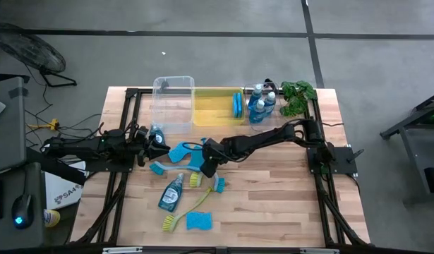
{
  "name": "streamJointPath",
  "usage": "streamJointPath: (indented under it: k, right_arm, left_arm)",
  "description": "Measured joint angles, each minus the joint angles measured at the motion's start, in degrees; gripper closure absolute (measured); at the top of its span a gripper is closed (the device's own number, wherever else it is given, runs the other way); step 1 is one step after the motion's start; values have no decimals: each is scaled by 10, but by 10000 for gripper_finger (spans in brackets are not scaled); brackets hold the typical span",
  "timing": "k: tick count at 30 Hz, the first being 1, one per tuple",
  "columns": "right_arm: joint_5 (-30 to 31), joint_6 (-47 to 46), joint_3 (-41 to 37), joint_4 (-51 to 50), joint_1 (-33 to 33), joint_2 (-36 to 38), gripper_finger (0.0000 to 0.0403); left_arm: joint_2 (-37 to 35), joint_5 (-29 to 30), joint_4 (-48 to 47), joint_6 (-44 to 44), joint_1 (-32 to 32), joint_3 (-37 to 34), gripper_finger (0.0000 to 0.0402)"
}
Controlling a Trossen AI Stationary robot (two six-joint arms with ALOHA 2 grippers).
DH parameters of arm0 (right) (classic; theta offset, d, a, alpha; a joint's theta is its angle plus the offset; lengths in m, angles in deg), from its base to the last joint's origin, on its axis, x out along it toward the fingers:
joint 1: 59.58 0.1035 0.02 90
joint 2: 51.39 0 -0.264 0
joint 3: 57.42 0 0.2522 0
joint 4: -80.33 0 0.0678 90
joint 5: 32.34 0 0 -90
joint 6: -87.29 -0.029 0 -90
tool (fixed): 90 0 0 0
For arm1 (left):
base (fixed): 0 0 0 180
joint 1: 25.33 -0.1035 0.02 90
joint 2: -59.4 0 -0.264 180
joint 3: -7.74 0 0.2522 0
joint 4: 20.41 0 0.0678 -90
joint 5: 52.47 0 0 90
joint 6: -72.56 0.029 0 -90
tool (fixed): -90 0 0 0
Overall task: Pick & Place Kitchen Sink Supplies
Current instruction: Put the blue dish brush into the white bin
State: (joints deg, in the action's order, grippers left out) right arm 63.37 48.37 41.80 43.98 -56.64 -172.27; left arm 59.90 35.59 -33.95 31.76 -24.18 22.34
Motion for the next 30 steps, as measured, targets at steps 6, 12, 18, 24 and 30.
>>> streamJointPath:
  k: [6, 12, 18, 24, 30]
  right_arm:
    - [3, 4, 0, 7, 0, 0, 272]
    - [2, 4, 0, 9, 1, -2, 282]
    - [7, 2, 0, 8, 2, -3, 280]
    - [0, -2, 0, 12, 5, -10, 290]
    - [6, -22, 0, 15, 11, -20, 318]
  left_arm:
    - [0, 0, 0, 0, 0, 0, 296]
    - [0, 23, 0, 55, 0, 0, 296]
    - [0, 100, 9, 81, 0, 0, 296]
    - [0, 101, 10, 77, 0, 0, 296]
    - [0, 100, 11, 77, 0, 0, 296]
